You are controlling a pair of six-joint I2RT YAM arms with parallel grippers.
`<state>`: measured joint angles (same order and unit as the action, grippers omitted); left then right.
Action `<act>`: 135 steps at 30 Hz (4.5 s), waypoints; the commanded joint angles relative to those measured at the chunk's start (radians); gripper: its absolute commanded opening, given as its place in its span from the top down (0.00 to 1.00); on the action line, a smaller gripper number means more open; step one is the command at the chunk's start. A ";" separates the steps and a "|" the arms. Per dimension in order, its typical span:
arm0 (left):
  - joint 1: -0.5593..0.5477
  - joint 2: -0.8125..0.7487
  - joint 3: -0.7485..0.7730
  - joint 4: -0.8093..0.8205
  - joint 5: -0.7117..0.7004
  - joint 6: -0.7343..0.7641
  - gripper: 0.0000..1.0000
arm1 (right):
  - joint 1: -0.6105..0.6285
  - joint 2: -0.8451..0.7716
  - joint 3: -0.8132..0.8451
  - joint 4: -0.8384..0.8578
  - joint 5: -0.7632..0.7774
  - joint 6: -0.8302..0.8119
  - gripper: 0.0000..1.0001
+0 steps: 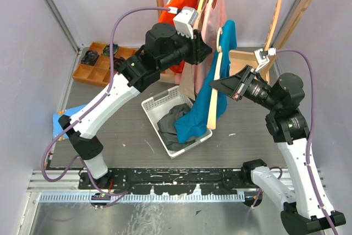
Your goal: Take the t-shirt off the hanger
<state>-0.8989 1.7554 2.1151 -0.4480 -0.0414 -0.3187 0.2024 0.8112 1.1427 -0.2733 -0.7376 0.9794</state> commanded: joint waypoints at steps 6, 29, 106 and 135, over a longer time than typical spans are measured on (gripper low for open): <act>0.004 -0.128 -0.221 0.199 0.174 -0.035 0.39 | -0.002 -0.009 0.030 0.164 -0.039 0.042 0.99; 0.004 -0.033 -0.123 0.193 0.241 -0.037 0.50 | -0.002 0.024 0.049 0.200 -0.078 0.056 0.99; -0.020 -0.080 -0.095 0.205 0.101 -0.037 1.00 | -0.002 -0.144 -0.078 0.152 -0.064 0.071 0.99; -0.024 0.304 0.369 0.207 -0.205 -0.028 1.00 | -0.002 -0.287 0.055 -0.345 -0.187 -0.159 0.99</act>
<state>-0.9192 2.0426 2.4714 -0.3298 -0.2153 -0.3439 0.1993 0.5461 1.1290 -0.5907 -0.8848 0.8673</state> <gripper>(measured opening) 0.019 0.127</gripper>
